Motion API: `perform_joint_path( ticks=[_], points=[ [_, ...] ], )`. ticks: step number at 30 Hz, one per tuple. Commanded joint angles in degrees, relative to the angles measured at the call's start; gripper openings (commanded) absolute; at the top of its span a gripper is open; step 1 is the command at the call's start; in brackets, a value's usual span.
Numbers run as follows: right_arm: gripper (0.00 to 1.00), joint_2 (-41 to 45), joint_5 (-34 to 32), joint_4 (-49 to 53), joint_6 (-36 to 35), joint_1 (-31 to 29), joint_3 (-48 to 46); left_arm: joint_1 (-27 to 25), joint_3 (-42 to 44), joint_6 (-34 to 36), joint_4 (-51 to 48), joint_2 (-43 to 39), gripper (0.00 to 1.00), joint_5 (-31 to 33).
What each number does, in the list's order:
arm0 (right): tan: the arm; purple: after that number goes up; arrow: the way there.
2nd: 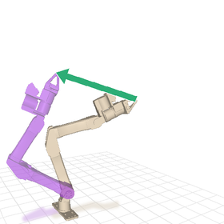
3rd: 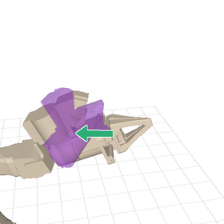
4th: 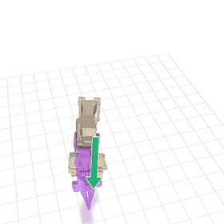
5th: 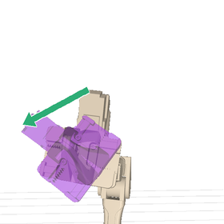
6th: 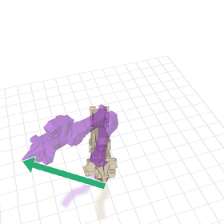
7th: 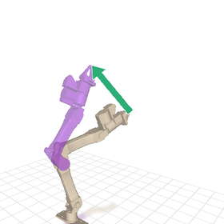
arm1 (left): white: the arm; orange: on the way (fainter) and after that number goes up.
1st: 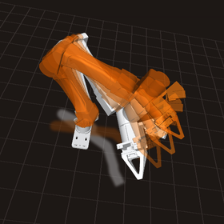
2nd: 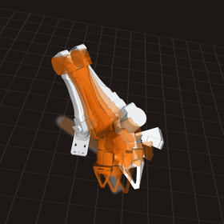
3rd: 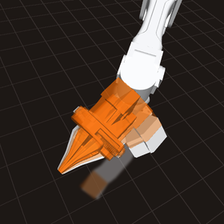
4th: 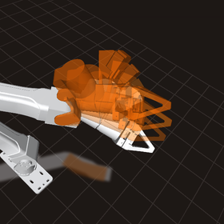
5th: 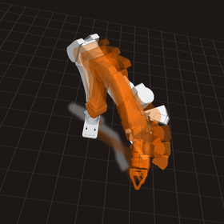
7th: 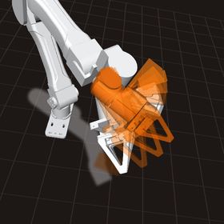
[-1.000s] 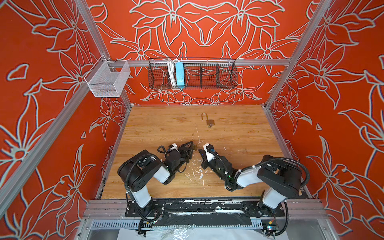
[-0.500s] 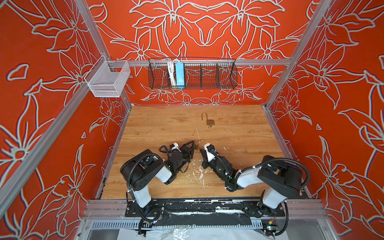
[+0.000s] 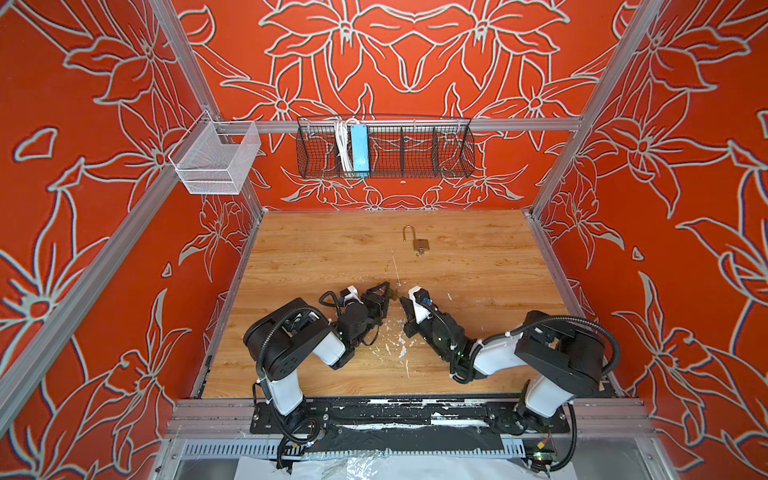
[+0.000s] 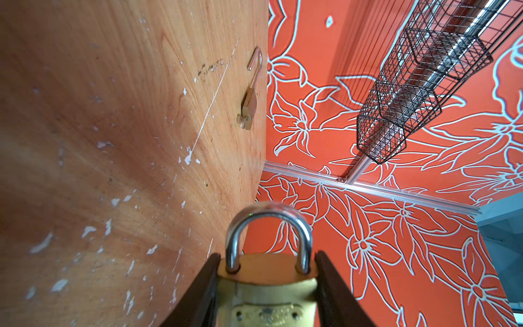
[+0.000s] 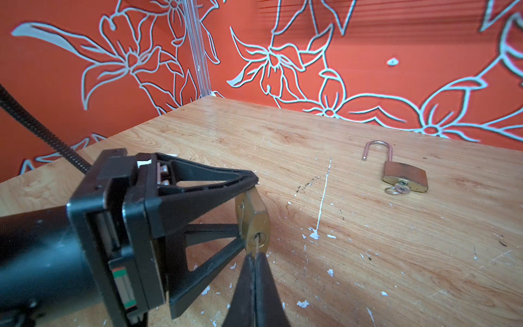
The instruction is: Unlock with the key
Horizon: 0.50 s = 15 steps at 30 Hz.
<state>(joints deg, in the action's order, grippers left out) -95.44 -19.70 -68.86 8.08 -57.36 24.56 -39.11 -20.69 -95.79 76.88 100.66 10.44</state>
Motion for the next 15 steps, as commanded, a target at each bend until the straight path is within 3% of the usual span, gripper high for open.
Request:
perform_joint_path(
  ticks=[1, 15],
  points=[
    [0.0, -1.4, 2.3, -1.2, 1.2, -0.1, 2.1, -3.3, -0.9, 1.2, 4.4, -1.3, 0.0, -6.8],
    [0.0, -4.1, 4.1, -2.9, 1.6, -0.9, 3.0, -3.3, 1.1, 2.8, 4.4, -5.0, 0.0, -4.3]
  ],
)
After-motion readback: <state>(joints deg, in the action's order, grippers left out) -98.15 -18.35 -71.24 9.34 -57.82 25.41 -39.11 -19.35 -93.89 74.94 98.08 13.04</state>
